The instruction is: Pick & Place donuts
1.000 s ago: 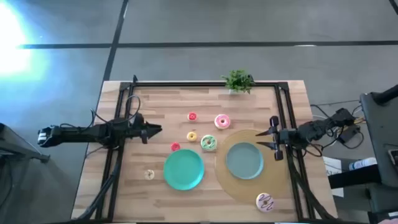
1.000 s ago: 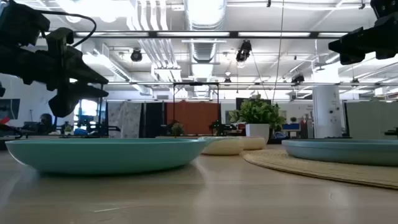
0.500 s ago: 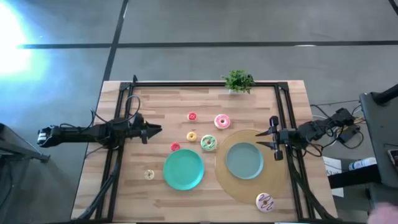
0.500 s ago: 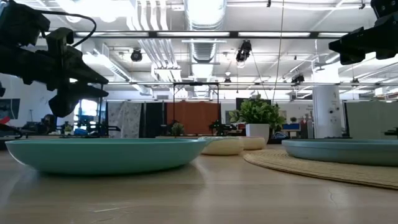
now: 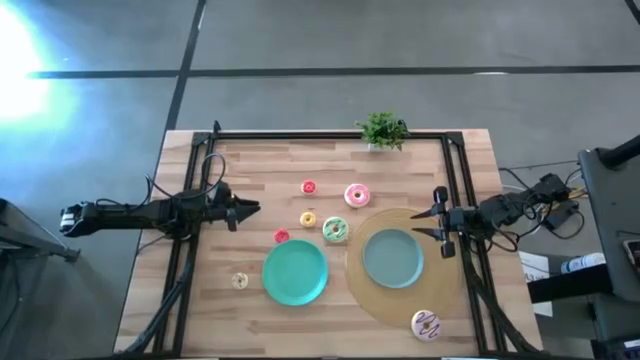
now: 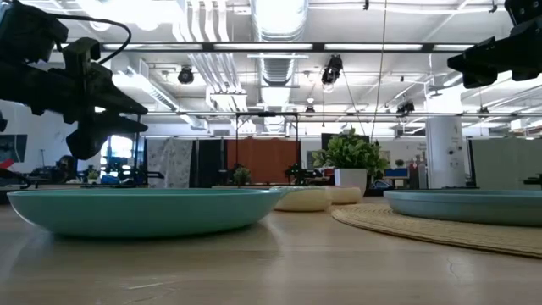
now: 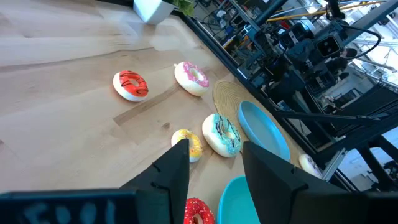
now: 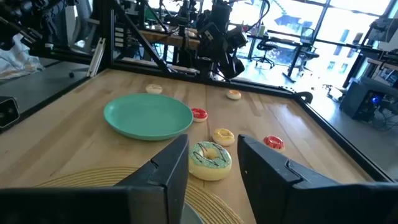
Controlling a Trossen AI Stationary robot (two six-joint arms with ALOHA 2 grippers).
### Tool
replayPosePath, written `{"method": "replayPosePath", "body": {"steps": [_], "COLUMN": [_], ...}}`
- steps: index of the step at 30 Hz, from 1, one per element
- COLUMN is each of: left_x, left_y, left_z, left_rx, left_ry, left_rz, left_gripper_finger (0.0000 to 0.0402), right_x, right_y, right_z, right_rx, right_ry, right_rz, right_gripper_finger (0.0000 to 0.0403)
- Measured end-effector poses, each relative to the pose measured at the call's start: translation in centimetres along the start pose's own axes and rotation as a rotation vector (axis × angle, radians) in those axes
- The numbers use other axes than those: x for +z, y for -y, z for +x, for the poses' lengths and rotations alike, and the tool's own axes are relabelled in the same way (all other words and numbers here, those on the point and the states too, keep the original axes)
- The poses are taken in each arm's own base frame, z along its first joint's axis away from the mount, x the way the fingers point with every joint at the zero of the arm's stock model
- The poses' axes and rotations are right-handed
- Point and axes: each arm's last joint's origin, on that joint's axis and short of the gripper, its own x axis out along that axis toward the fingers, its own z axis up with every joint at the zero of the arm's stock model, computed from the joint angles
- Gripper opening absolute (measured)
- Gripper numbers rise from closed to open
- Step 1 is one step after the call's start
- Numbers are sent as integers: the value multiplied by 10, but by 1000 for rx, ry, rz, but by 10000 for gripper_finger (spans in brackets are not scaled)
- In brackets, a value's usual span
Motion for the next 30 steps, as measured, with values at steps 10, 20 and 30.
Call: {"method": "replayPosePath", "body": {"steps": [10,20,30], "left_x": [0,0,0], "left_y": [0,0,0], "left_z": [0,0,0], "left_rx": [0,0,0], "left_ry": [0,0,0], "left_rz": [0,0,0], "left_gripper_finger": [123,123,123], "right_x": [12,18,20], "right_y": [-1,-3,-19], "right_z": [1,0,7], "right_rx": [45,232,532], "right_ry": [157,137,-128], "right_rz": [276,1109,1361], "right_gripper_finger": [125,119,124]}}
